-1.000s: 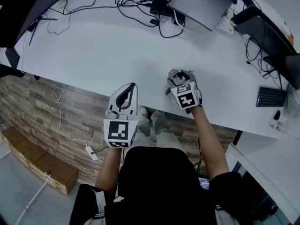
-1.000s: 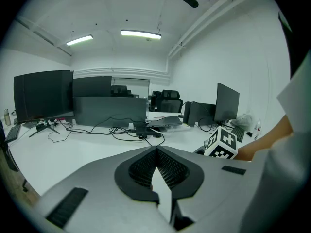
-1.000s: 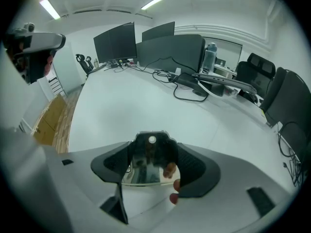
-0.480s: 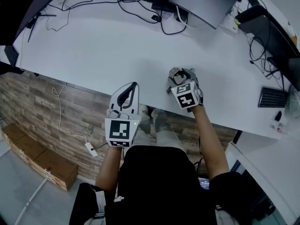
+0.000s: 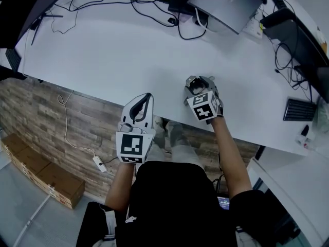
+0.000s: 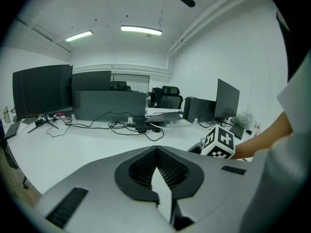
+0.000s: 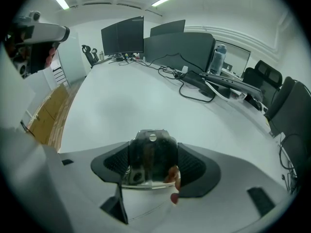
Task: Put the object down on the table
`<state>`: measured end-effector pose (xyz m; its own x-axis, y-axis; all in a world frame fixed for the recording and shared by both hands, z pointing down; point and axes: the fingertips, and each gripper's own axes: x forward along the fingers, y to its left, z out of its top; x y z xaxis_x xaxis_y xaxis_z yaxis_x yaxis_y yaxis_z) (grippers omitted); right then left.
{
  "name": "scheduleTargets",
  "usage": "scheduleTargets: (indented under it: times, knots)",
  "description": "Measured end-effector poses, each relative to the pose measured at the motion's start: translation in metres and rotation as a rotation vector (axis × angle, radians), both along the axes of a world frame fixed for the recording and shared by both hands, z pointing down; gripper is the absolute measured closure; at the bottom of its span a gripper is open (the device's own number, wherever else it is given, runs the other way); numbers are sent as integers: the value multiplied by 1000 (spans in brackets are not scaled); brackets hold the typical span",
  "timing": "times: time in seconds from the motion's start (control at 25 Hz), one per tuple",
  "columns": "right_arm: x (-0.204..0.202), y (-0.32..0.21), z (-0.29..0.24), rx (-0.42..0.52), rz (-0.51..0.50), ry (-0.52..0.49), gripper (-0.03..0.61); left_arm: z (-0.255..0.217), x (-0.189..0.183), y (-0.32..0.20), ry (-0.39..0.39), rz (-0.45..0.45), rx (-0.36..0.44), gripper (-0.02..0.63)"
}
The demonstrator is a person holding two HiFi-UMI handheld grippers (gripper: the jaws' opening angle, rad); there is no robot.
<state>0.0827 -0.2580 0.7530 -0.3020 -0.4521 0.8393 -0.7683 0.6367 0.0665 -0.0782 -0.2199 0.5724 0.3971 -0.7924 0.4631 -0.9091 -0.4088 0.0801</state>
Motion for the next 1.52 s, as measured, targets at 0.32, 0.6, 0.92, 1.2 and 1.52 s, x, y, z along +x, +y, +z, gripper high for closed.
scheduleTargets:
  times: [0.32,0.6,0.92,1.2,1.52]
  knots:
    - [-2,-4,-1,0,1,-17,285,-3,-2,-2,8,-2,3,601]
    - [-3,-4,-5,3,-1,-35,285,-4,-3,-2,11,-3,1,601]
    - [-4,-8,-32,48,23,-70,285,-18,-5,-7,10,-3,28,601]
    - [1,-11,-65,87,110,-114,286,-40,-1,-11,19,14,67,601]
    - [13,-11,-110,159,180,-138,346,-65,5,-11,24,36,108,601]
